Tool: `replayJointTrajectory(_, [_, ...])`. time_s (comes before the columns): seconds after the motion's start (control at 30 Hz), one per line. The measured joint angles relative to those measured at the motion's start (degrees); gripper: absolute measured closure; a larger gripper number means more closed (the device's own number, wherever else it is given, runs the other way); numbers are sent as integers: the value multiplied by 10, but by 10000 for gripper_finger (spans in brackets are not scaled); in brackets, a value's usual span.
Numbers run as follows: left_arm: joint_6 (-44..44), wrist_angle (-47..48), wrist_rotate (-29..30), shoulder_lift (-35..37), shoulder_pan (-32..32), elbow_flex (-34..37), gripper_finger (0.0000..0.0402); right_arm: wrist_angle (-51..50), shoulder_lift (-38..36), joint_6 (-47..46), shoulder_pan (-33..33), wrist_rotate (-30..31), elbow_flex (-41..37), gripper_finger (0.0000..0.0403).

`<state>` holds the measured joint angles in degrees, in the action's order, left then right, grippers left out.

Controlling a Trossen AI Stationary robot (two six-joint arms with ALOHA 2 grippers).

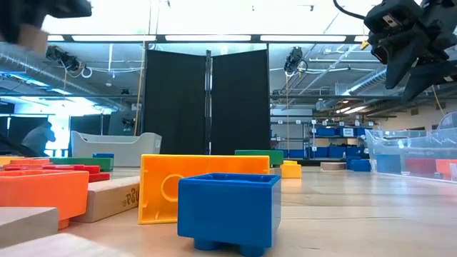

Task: Sort blocks by size
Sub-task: Put the brown block into the black bin

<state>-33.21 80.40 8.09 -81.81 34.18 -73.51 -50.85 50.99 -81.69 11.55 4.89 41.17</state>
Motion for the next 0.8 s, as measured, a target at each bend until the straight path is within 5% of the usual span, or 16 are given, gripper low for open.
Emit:
replayJointTrajectory(0.4, [-109,-86,-64,-4,74,126,335,0,23,-7,0,0,0,221])
replayJointTrajectory(0.8, [-176,-161,-52,-2,122,156,334,13,58,-7,0,0,0,221])
